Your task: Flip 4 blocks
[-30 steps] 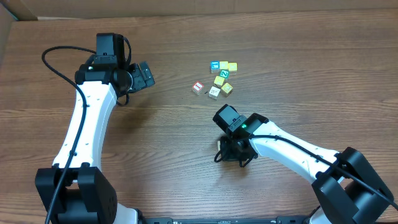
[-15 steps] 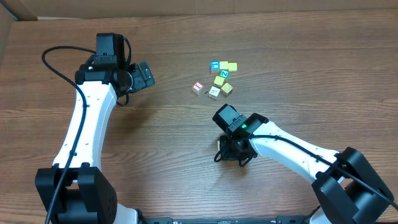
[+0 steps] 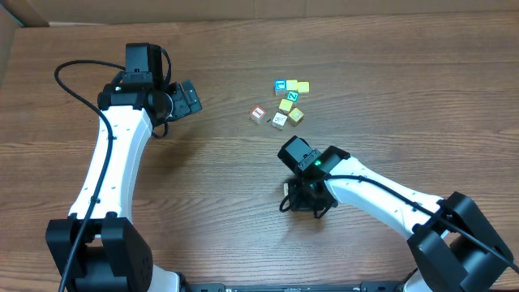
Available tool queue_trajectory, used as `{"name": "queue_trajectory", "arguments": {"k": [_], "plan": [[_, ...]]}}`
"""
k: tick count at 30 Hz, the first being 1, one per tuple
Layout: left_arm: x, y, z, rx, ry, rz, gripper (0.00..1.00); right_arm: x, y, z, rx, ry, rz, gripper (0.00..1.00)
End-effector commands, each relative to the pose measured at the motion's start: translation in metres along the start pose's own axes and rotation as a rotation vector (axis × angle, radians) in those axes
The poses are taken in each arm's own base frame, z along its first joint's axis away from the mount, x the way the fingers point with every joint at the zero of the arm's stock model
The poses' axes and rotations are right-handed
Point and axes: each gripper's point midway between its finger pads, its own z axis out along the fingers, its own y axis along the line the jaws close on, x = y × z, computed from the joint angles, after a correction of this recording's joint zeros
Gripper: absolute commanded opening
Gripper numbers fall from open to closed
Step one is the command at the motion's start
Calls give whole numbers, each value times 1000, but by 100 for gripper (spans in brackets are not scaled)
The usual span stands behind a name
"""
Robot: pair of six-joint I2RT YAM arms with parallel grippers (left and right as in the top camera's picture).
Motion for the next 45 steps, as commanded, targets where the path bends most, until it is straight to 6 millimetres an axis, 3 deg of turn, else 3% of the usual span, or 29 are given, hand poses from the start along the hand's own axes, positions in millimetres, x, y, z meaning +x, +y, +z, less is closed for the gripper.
{"name": "queue_trajectory", "arguments": {"k": [1,3,7,15,19,34,40,45], "plan": [[-6,-3,-3,8,-15,-9,100,-30,34,-53,-101,-103,-87,4],[-6,-3,-3,8,-15,-9,100,-50,45,-89,-137,-169,-75,4],[-6,-3,-3,8,-15,-9,100,-80,50,-106,-190,-258,-48,4],[-6,-3,-3,8,-15,-9,100,-96,44,-54,-108,-199,29,4],[-6,-3,-3,8,-14,-9,100,-92,40,-32,-71,-139,35,4],[-6,-3,-3,8,-15,-9,100,-73,26,-14,-13,-47,48,4],[-6,-3,-3,8,-15,-9,100,-72,22,3,-23,-60,47,4],[-6,-3,-3,8,-15,-9,100,-71,23,4,-29,-54,46,4]]}}
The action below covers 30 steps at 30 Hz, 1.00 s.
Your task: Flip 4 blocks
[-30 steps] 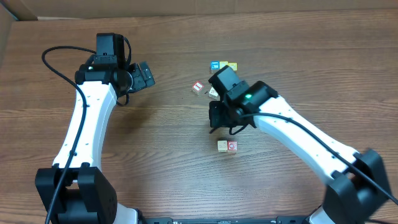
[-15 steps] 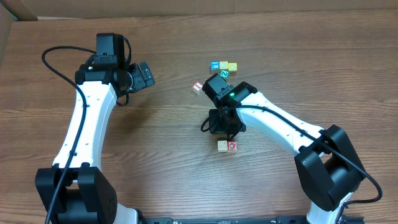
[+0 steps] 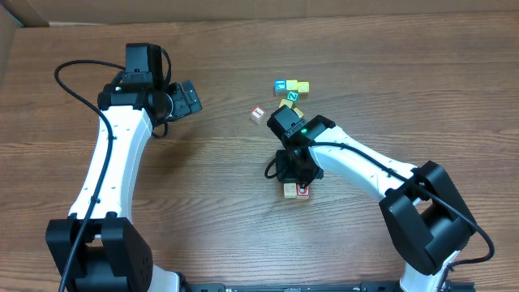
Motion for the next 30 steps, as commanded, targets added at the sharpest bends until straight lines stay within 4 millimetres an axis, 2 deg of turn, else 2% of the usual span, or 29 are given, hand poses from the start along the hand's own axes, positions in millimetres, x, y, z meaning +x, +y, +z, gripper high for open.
{"name": "queue_trajectory", "arguments": {"k": [1,4,22,27,30], "plan": [[-6,-3,-3,8,-14,-9,100,1,2,2,-7,3,4,4],[-6,-3,-3,8,-15,-9,100,5,6,1,-33,28,4,4],[-6,-3,-3,8,-15,-9,100,13,1,1,-9,58,9,4],[-6,-3,-3,8,-14,-9,100,-2,6,-2,-36,8,6,4],[-6,-3,-3,8,-14,-9,100,-19,5,-17,-53,-20,25,4]]}}
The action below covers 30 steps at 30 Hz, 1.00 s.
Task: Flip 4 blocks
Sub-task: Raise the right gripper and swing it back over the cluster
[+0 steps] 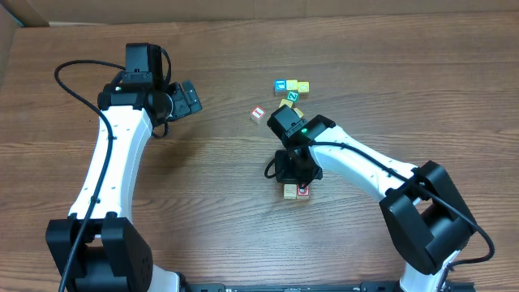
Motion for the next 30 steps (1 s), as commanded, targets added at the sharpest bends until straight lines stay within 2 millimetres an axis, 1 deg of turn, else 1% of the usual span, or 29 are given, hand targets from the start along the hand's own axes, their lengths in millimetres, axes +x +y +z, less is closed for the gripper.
{"name": "queue_trajectory", "arguments": {"k": [1,3,4,6,9,11,13,15,16,17,18,20,22,23,24,26,27,29,30], "plan": [[-6,-3,-3,8,-15,-9,100,-29,-2,-28,-31,-53,43,4],[-6,-3,-3,8,-15,-9,100,-38,-12,-42,-30,-59,59,4],[-6,-3,-3,8,-15,-9,100,-42,-20,-50,-26,-57,86,4],[-6,-3,-3,8,-15,-9,100,-47,-39,-58,-13,-43,141,4],[-6,-3,-3,8,-14,-9,100,-48,-69,-61,8,-4,238,4],[-6,-3,-3,8,-14,-9,100,-47,-84,-61,14,17,283,4],[-6,-3,-3,8,-14,-9,100,-50,-95,-61,15,18,314,4],[-6,-3,-3,8,-15,-9,100,-58,-101,-61,4,-6,331,4],[-6,-3,-3,8,-15,-9,100,-65,-102,-61,-7,-30,334,10],[-6,-3,-3,8,-14,-9,100,-69,-101,-61,-15,-45,333,25],[-6,-3,-3,8,-15,-9,100,-75,-100,-62,-26,-68,331,46],[-6,-3,-3,8,-14,-9,100,-84,-97,-63,-41,-101,302,54],[-6,-3,-3,8,-14,-9,100,-91,-91,-65,-52,-133,220,62],[-6,-3,-3,8,-14,-9,100,-94,-85,-69,-62,-145,167,66],[-6,-3,-3,8,-14,-9,100,-98,-79,-74,-65,-159,116,70],[-6,-3,-3,8,-14,-9,100,-106,-68,-87,-64,-193,35,72],[-6,-3,-3,8,-14,-9,100,-113,-63,-97,-54,-225,-7,72],[-6,-3,-3,8,-15,-9,100,-129,-50,-112,-52,-300,-134,76],[-6,-3,-3,8,-15,-9,100,-134,-41,-116,-64,-330,-201,87]]}}
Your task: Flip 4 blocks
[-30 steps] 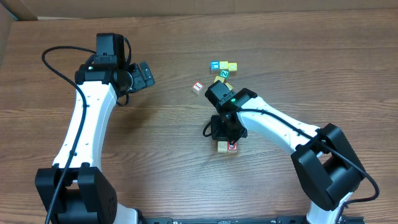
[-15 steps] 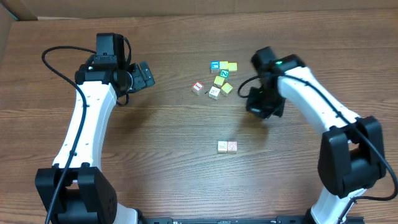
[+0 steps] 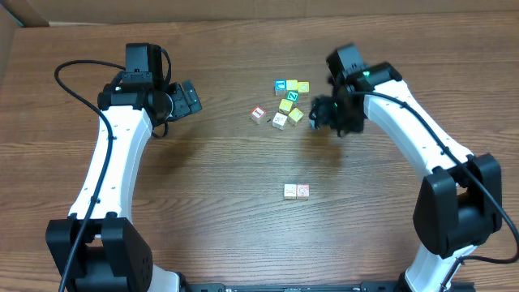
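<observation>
Two pale blocks lie side by side on the near middle of the table, one tan (image 3: 289, 191) and one with red marks (image 3: 302, 191). A cluster of several small colored blocks (image 3: 286, 104) lies at the far middle, with a red-and-white block (image 3: 259, 113) at its left edge. My right gripper (image 3: 315, 114) hovers just right of the cluster, pointing toward it, seemingly open and holding nothing. My left gripper (image 3: 191, 98) hangs at the far left, away from all blocks; its finger gap does not show.
The wooden table (image 3: 203, 211) ends at a cardboard wall (image 3: 16, 12) along the back and left. My right arm (image 3: 413, 138) spans the right side, and my left arm (image 3: 109, 170) runs down the left side.
My right gripper has moved from just above the pair of blocks at the near middle to the right of the far cluster. The pair stays where it was. The left arm has not moved.
My right gripper was first low over the near middle of the table, hiding what lay under it. Then it stood slightly farther back, with two blocks showing side by side in front of it. It stayed there, and now hovers beside the far cluster.
</observation>
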Available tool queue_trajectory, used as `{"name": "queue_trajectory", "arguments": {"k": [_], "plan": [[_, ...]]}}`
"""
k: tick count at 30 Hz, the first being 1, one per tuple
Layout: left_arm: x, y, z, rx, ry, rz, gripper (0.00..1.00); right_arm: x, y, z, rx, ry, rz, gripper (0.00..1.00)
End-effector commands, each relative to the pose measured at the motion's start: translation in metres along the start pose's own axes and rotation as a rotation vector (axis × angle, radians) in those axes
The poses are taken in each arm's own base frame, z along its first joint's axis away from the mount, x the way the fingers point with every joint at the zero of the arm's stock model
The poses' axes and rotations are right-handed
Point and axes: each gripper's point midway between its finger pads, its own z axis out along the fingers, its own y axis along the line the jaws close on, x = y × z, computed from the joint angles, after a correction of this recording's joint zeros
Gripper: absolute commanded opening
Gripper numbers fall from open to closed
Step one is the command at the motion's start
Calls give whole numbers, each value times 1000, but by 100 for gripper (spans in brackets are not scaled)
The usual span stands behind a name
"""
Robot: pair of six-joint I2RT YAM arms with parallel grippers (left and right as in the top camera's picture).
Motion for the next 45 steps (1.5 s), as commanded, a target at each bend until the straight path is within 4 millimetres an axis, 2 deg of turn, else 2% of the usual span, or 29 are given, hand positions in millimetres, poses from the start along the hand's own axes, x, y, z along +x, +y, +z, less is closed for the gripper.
{"name": "queue_trajectory", "arguments": {"k": [1,3,7,11,12,14,15,17,23,28,31,35,36,38,42,45], "plan": [[-6,-3,-3,8,-14,-9,100,-30,37,-22,-60,-135,-313,94],[-6,-3,-3,8,-15,-9,100,-35,50,-24,-89,-171,-354,96],[-6,-3,-3,8,-14,-9,100,-40,60,-25,-127,-198,-380,95],[-6,-3,-3,8,-15,-9,100,-35,53,-10,-92,-172,-489,89],[-6,-3,-3,8,-15,-9,100,-33,50,-5,-82,-162,-499,86],[-6,-3,-3,8,-15,-9,100,-31,46,8,-67,-136,-535,74],[-6,-3,-3,8,-15,-9,100,-31,44,17,-64,-124,-535,63],[-6,-3,-3,8,-15,-9,100,-34,44,31,-63,-117,-534,49],[-6,-3,-3,8,-15,-9,100,-36,39,71,-58,-88,-530,54],[-6,-3,-3,8,-14,-9,100,-31,34,88,-51,-56,-525,54],[-6,-3,-3,8,-14,-9,100,-30,33,92,-49,-48,-524,52],[-6,-3,-3,8,-15,-9,100,-32,34,92,-51,-58,-525,35],[-6,-3,-3,8,-14,-9,100,-32,34,92,-51,-58,-525,34],[-6,-3,-3,8,-15,-9,100,-31,33,92,-50,-53,-524,36],[-6,-3,-3,8,-15,-9,100,-28,31,94,-48,-40,-523,48],[-6,-3,-3,8,-14,-9,100,-26,30,99,-46,-30,-521,48]]}}
